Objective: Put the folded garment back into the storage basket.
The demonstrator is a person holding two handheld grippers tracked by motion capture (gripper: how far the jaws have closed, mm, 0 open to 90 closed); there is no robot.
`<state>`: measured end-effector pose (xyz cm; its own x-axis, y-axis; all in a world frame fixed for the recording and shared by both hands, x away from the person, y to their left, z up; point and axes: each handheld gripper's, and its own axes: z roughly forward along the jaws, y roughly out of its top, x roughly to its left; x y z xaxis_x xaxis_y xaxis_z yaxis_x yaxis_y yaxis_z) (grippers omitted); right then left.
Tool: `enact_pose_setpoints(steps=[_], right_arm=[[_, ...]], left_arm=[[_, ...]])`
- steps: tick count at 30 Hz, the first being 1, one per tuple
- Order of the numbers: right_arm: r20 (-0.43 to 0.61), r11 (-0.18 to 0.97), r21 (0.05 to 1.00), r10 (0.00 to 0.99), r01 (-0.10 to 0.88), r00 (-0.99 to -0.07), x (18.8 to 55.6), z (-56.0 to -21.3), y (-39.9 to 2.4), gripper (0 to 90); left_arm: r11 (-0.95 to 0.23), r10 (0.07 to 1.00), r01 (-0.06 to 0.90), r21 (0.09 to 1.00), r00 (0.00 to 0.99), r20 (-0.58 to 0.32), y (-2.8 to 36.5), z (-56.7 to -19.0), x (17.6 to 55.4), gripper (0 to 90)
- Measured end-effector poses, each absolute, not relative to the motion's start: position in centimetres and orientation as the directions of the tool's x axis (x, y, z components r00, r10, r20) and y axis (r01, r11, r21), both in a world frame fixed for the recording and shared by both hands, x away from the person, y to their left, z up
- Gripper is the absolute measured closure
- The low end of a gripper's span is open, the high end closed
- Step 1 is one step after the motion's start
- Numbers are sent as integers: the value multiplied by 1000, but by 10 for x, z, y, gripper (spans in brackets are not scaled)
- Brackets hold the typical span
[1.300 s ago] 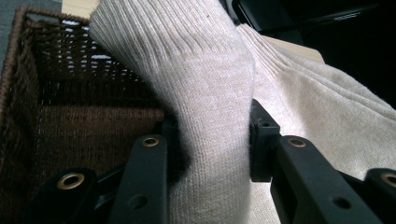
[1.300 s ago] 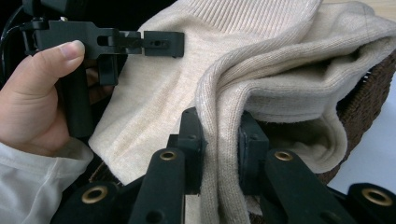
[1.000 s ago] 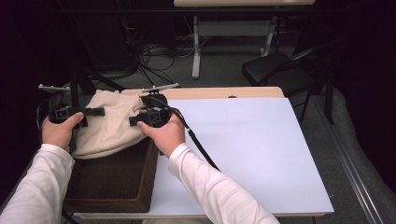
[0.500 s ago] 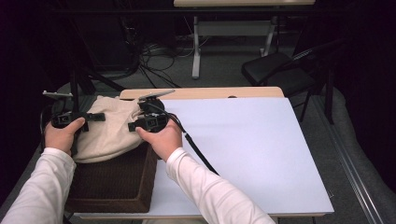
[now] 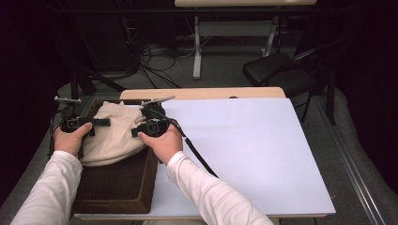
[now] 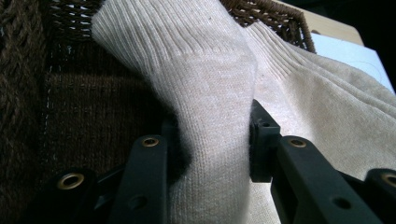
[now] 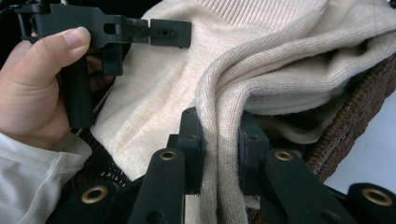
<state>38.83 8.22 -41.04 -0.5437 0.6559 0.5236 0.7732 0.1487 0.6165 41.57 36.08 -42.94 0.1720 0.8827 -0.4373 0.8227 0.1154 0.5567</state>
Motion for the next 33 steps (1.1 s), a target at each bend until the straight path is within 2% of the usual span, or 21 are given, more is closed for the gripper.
enact_pose_setpoints(steps=[21,23,25,26,27,28,29,31,33], right_arm=[[495,183,616,666,766,-558,381,-425,93,750],[453,216,634,674,742,-583,380,-428,95,728],[425,235,643,682,729,-595,378,-428,97,708],[392,268,646,687,715,-612,377,-429,98,672],[323,328,661,687,675,-651,376,-432,100,597],[323,328,661,687,675,-651,376,-432,100,597],[265,359,699,673,618,-690,374,-431,99,539],[246,354,726,667,590,-704,372,-429,99,513],[210,363,759,649,540,-731,367,-424,98,458]], left_arm=[[92,902,836,541,160,-400,363,-433,417,659],[60,918,843,535,164,-362,362,-432,417,631],[-1,953,845,534,163,-256,356,-433,418,604],[-35,959,862,506,172,-226,354,-435,420,563],[-50,963,879,473,169,-212,352,-437,421,455],[-55,966,890,453,163,-203,351,-438,421,455],[-57,971,897,438,152,-185,352,-439,421,431],[-69,975,877,476,161,-156,355,-438,418,411],[-39,966,851,524,165,-197,358,-434,415,402]])
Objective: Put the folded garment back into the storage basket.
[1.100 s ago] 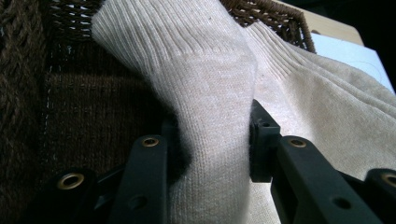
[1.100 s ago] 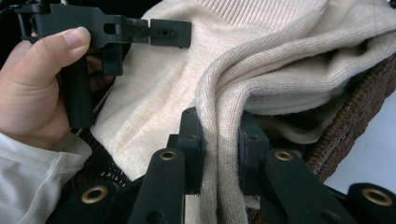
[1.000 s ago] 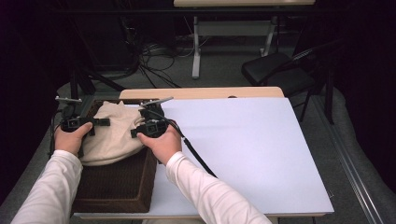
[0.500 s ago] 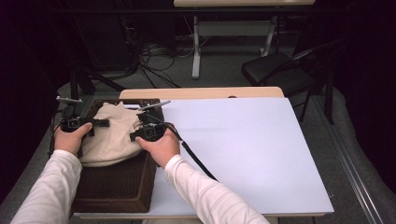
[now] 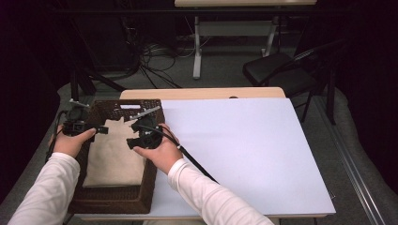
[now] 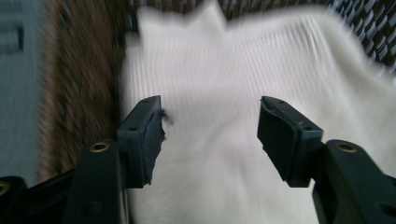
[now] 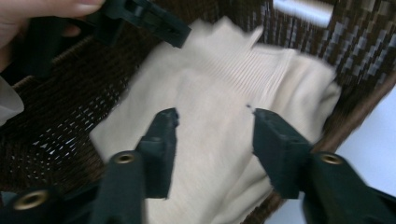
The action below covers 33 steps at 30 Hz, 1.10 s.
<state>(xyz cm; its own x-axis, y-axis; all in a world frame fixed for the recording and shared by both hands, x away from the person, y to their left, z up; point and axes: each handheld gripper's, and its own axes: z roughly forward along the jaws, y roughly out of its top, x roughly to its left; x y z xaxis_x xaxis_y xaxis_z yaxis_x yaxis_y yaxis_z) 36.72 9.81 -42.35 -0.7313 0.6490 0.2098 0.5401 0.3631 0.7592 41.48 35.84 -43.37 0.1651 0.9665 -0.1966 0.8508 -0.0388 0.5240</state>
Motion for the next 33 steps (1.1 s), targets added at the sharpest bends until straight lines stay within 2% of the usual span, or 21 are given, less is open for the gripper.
enact_pose_setpoints(steps=[7,10,18,19,21,23,28,33], right_arm=[[128,404,787,634,467,-763,363,-414,89,411],[151,402,780,624,481,-766,362,-411,83,409],[86,444,764,649,468,-756,363,-403,60,383],[68,444,770,657,458,-751,365,-401,51,349],[66,443,770,662,460,-747,366,-400,48,339],[60,451,772,651,448,-757,369,-396,36,262],[58,454,784,626,424,-778,368,-389,24,215],[48,433,809,626,398,-778,364,-378,11,152]], left_arm=[[-37,959,819,573,189,-209,358,-422,408,396],[-42,958,807,589,200,-206,355,-420,406,396],[-69,948,787,613,243,-206,347,-409,399,352],[-70,948,778,624,246,-200,345,-408,397,305],[-72,945,767,637,257,-202,344,-405,395,291],[-79,942,762,643,268,-202,342,-402,393,245],[-100,935,749,655,295,-195,335,-395,387,223],[-139,931,737,661,325,-167,328,-385,379,160]])
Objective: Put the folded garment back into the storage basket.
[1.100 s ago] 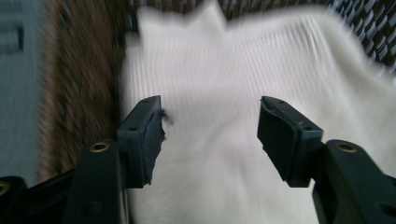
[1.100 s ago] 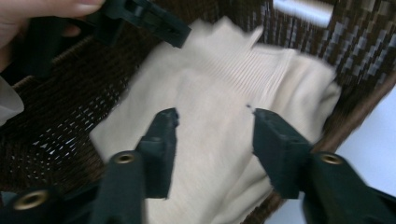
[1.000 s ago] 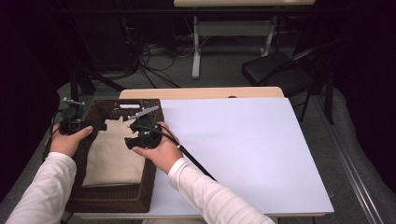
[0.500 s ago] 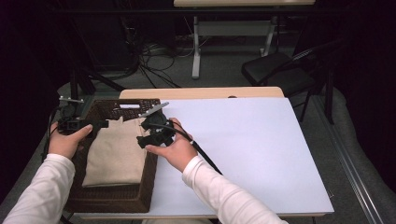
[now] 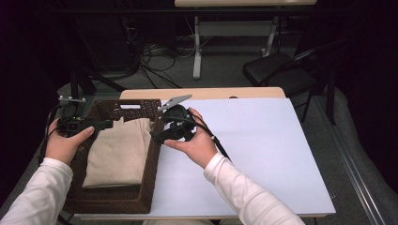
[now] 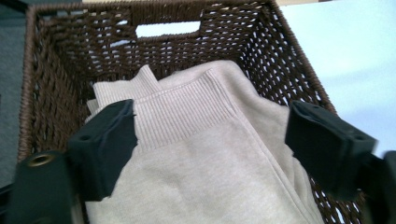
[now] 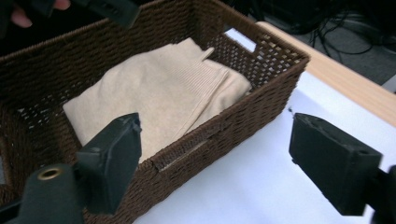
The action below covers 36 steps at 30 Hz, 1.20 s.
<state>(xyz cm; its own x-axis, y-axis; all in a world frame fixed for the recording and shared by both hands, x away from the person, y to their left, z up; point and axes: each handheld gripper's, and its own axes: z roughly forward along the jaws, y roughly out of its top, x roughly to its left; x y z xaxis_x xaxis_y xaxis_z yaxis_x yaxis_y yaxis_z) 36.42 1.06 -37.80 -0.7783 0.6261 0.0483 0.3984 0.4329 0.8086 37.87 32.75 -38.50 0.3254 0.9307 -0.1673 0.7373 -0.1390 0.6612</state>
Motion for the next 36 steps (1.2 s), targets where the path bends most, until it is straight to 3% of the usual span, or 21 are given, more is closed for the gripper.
enact_pose_setpoints(steps=[3,8,11,22,36], right_arm=[[49,432,808,628,400,-776,363,-374,3,142],[51,438,801,629,409,-775,361,-369,-11,70],[35,457,798,617,393,-786,359,-367,-20,2],[10,446,806,646,389,-763,345,-360,-60,0],[-6,391,820,737,419,-676,324,-369,-150,0]], left_arm=[[-152,926,735,661,340,-165,324,-381,373,133],[-152,921,720,677,351,-167,320,-376,363,1],[-130,917,715,687,350,-191,316,-376,357,3],[-192,869,645,740,461,-177,300,-370,326,3],[-252,822,578,776,551,-143,267,-379,286,3]])
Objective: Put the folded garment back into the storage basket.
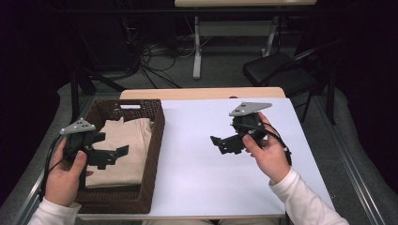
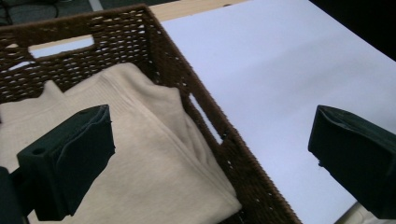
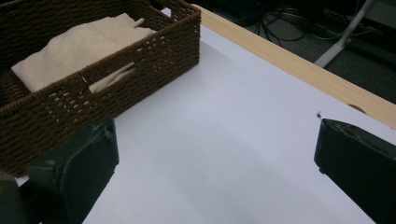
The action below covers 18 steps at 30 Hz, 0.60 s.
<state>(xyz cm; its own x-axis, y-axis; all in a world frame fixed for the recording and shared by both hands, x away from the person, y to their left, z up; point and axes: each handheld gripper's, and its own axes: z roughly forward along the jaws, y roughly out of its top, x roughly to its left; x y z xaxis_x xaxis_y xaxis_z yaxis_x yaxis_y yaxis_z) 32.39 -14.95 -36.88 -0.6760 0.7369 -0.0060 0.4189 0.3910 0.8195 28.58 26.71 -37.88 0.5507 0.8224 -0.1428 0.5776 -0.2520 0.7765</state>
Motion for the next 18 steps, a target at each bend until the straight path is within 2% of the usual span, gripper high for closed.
enact_pose_setpoints(steps=[5,14,18], right_arm=[[-1,368,826,759,427,-651,313,-379,-176,0],[30,310,837,797,451,-603,287,-397,-224,0],[48,286,836,812,468,-582,276,-406,-243,0]], left_arm=[[-272,802,552,788,583,-132,252,-382,277,3],[-205,795,511,835,584,-162,225,-390,262,3],[-202,762,505,839,619,-190,206,-397,256,3]])
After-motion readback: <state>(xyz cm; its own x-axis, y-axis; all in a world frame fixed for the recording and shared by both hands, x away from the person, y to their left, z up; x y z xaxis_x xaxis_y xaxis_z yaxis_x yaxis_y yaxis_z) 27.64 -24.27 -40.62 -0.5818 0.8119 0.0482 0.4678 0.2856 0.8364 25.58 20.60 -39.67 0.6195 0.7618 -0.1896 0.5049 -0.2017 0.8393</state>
